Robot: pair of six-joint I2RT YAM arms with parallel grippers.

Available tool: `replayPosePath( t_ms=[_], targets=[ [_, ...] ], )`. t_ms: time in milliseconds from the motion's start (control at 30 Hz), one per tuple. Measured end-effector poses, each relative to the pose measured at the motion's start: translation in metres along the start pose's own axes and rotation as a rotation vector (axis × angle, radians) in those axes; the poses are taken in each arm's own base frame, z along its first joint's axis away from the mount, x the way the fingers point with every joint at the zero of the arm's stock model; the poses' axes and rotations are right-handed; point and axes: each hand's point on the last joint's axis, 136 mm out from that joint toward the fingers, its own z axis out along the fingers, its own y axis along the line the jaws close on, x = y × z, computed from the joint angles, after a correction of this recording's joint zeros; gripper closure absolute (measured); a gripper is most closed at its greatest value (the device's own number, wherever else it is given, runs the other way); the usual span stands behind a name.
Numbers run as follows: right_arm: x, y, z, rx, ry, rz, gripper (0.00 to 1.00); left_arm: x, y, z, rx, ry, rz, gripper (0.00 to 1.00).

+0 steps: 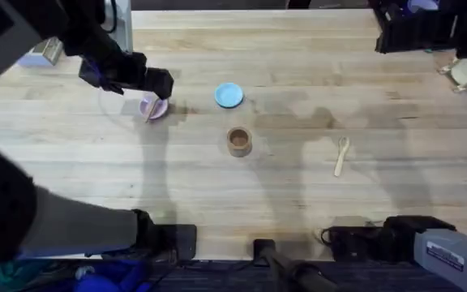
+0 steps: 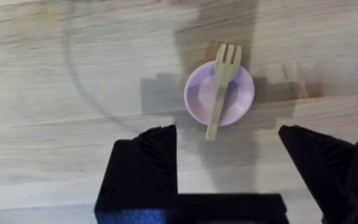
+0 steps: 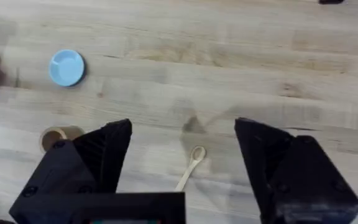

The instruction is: Pick up a utensil and set it on the pink plate, then put the other utensil in the container.

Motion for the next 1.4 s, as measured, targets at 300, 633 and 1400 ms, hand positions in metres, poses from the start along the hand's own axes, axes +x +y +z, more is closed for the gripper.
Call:
replayPosePath(
  t_ms=[300,633,1400],
  targets=[
    [0.000,0.000,0.000,0.000,0.000,0.000,0.005,0.005,-0.010,-0.050,0.000,-0.109,0.014,0.008],
    [0.017,0.000,0.000,-0.001,0.069,0.018,0.005,0.005,-0.017,-0.097,-0.025,-0.259,0.042,0.008],
    [0.101,-0.019,0.089,0.082,0.308,0.277,0.005,0.005,-0.017,-0.097,-0.024,-0.257,0.043,0.009]
  ],
)
